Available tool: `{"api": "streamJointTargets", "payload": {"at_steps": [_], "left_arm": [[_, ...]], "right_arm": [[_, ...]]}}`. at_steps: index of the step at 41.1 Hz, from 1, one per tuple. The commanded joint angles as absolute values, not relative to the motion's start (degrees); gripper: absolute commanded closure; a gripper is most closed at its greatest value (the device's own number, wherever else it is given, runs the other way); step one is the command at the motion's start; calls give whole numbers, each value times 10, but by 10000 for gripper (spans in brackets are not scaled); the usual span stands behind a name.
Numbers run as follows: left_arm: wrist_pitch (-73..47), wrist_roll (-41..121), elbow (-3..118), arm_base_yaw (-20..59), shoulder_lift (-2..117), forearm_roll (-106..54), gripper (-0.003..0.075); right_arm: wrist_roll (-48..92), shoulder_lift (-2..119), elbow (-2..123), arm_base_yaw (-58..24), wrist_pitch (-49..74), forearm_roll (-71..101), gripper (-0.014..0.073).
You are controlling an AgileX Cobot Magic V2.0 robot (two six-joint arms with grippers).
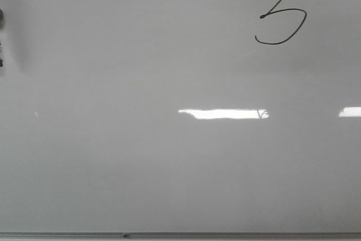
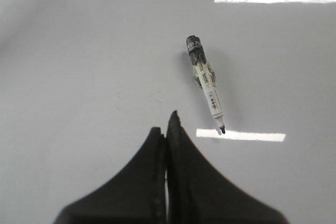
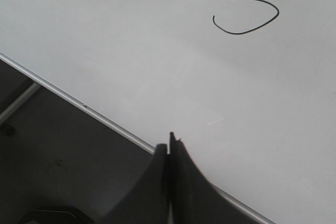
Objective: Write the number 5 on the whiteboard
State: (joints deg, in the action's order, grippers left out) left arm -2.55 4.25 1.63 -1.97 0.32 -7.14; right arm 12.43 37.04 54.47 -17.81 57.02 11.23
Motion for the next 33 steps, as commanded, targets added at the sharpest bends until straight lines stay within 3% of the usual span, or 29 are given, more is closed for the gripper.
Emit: {"api": "streamJointTargets", "payload": {"at_steps": [1,33], "left_arm": [[29,44,18,-18,-10,-77,741],[30,38,-8,11,-13,-61,741]], "right_arm": [[125,370,557,-175,533,115,662],[125,370,557,-175,533,115,662]]}}
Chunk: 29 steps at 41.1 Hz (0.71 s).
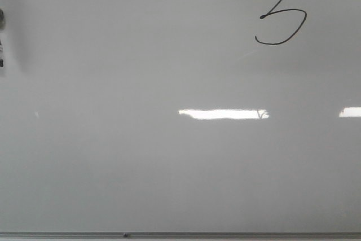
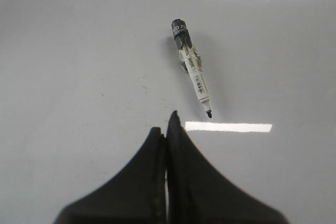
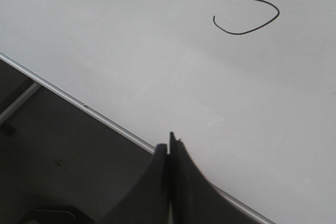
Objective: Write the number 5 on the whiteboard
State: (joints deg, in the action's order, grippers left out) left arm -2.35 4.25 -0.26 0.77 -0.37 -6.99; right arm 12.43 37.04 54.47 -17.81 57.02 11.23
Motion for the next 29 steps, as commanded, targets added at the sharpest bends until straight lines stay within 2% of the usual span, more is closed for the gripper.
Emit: {"api": "streamJointTargets", "payload": {"at_steps": [1,29], "left_arm": [[30,35,-8,11,-13,-54,741],[30,17,-8,10,-13,-14,741]], "right_arm": [[125,370,557,-175,533,115,662],[125,370,557,-175,533,115,662]]}}
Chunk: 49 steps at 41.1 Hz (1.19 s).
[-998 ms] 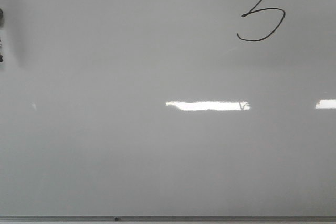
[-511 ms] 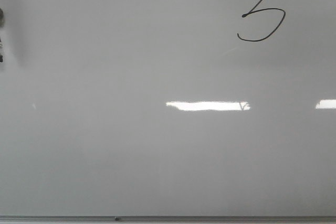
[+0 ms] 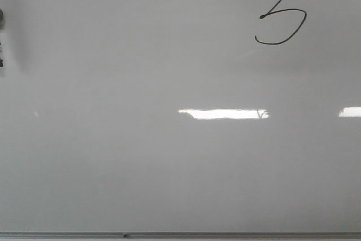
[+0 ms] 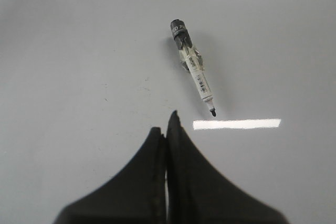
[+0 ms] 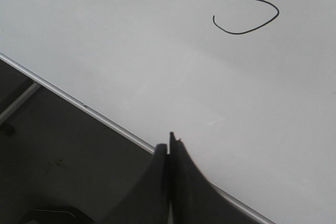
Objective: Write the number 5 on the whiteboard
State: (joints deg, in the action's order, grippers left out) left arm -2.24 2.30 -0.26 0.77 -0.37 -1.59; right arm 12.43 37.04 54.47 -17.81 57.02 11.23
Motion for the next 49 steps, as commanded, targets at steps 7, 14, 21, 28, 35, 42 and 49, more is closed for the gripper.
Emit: {"api": "streamJointTargets", "payload": {"at_steps": [7,14,21,28,35,42,49], "left_arm": [[30,17,-8,10,-12,-14,741],[30,17,-8,10,-12,-14,741],[30,17,-8,10,-12,-14,741],[30,17,-8,10,-12,-14,741],[30,17,-8,10,-12,-14,741],[30,17,-8,10,-12,-14,741],[30,17,-8,10,-12,-14,741]], "right_arm": [[125,370,557,-175,533,115,662],[125,370,557,-175,533,115,662],[125,370,557,-175,533,115,662],[125,370,557,-175,533,115,662],[125,370,557,-175,533,115,662],[126,350,540,-168,517,113,662],[127,268,443,-103,395,112,662]]}}
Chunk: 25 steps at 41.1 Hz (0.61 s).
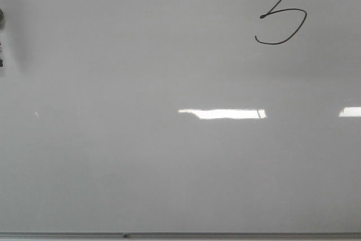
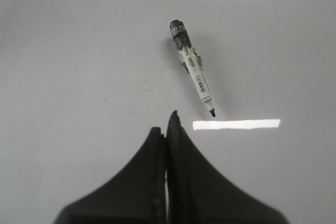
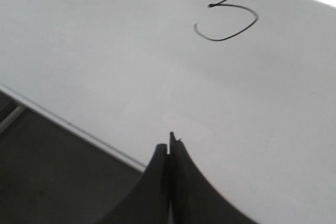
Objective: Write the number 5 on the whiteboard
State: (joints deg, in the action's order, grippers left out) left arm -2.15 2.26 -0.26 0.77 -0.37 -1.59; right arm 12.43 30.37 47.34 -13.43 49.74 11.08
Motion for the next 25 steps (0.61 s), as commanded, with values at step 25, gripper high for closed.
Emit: {"api": "streamJointTargets", "payload": {"at_steps": [25], "left_arm": [[30,17,-8,10,-12,-14,741]], "right_arm": [[126,-14,41,10,49,112,662]]}}
